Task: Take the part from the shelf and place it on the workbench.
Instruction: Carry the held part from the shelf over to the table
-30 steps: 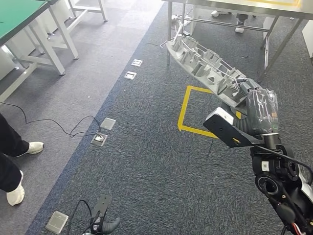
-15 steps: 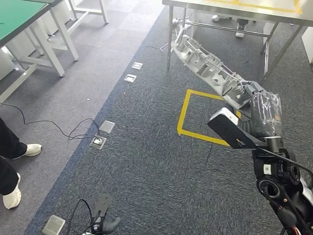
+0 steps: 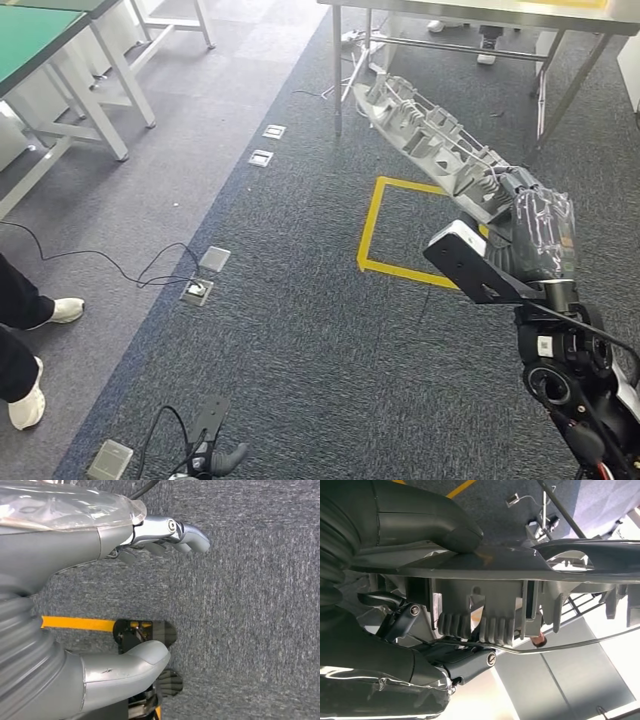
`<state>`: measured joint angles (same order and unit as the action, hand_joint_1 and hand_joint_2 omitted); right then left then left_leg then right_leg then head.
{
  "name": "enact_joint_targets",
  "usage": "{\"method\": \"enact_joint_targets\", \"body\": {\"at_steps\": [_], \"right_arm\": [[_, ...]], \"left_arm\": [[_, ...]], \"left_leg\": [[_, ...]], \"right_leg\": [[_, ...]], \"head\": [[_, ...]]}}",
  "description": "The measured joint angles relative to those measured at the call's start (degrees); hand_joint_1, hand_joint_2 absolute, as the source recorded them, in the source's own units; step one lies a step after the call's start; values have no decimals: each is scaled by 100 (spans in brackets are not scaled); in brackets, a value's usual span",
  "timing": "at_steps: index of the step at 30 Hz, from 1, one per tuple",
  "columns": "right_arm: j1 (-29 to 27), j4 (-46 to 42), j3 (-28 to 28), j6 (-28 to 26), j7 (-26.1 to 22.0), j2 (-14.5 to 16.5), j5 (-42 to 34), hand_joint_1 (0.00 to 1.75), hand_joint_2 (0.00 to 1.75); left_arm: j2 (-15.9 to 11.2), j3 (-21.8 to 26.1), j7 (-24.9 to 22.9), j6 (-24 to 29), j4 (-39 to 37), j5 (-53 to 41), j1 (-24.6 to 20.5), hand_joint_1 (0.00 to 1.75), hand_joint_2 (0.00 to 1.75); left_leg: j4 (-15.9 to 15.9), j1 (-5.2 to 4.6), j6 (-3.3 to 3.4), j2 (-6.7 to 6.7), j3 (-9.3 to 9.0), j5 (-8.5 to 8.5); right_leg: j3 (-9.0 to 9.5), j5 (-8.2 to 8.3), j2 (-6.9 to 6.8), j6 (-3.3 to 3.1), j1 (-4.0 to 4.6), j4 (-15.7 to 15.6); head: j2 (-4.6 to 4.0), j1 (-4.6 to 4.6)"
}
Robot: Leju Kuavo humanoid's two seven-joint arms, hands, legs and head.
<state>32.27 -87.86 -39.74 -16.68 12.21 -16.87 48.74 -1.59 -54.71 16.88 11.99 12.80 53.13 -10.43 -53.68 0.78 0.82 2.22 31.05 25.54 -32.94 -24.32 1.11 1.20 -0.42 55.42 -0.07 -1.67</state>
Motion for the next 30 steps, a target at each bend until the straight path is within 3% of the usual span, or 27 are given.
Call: {"method": "enact_joint_targets", "body": {"at_steps": [4,16,18,21,22,24,25,26,27,29,30], "right_arm": [[6,2,0,-11,-45,0,0,175,175],[13,9,-6,-24,-98,0,-2,175,175],[16,9,-7,-27,-99,2,-5,175,175],[48,11,-5,-46,-105,4,-25,175,175],[62,14,-5,-55,-110,4,-31,175,175],[75,27,-12,-70,-117,4,-38,175,175],[75,34,-16,-76,-121,4,-42,175,175],[73,44,-21,-78,-123,4,-46,175,175],[73,54,-26,-78,-125,4,-52,175,175],[73,67,-31,-79,-126,4,-63,175,175],[78,76,-34,-81,-127,5,-67,175,175]], "left_arm": [[2,0,-12,-51,1,43,-1,0,175],[-5,0,-12,-51,0,55,0,0,175],[-15,0,-11,-51,0,58,-2,0,175],[-9,1,2,-51,1,68,-6,0,175],[-4,2,6,-51,1,70,-7,0,175],[-1,2,8,-51,1,71,-8,0,175],[1,2,8,-51,1,71,-6,0,175],[4,2,8,-51,1,71,-3,0,175],[8,2,8,-51,1,72,-1,0,175],[10,2,8,-51,1,72,0,0,175],[0,3,8,-51,0,73,-3,0,175]], "left_leg": [[7,6,-66,0,6,-3],[-44,-11,-63,4,34,-1],[-43,-30,-10,5,31,0],[250,16,97,-19,-138,-114],[348,43,106,-31,-205,-150],[395,61,100,-52,-264,-148],[385,72,86,-55,-276,-130],[365,88,62,-54,-287,-102],[331,115,27,-45,-296,-65],[195,192,-85,-13,-301,56],[97,211,-154,3,-275,126]], "right_leg": [[1,7,-8,-16,4,2],[11,18,-22,-13,-10,1],[30,44,-24,30,-33,-53],[12,7,-36,108,-25,-41],[-91,-108,-43,123,-19,183],[-450,-428,-53,165,-49,950],[-629,-529,-54,197,-76,1296],[-731,-528,-58,232,-109,1464],[-728,-420,-63,272,-144,1412],[-446,-45,-63,390,-219,763],[-282,56,-44,435,-238,445]], "head": [[0,2],[-1,3],[-1,0],[-1,-3],[0,8],[0,33],[0,36],[0,38],[0,38],[-1,42],[0,74]]}}
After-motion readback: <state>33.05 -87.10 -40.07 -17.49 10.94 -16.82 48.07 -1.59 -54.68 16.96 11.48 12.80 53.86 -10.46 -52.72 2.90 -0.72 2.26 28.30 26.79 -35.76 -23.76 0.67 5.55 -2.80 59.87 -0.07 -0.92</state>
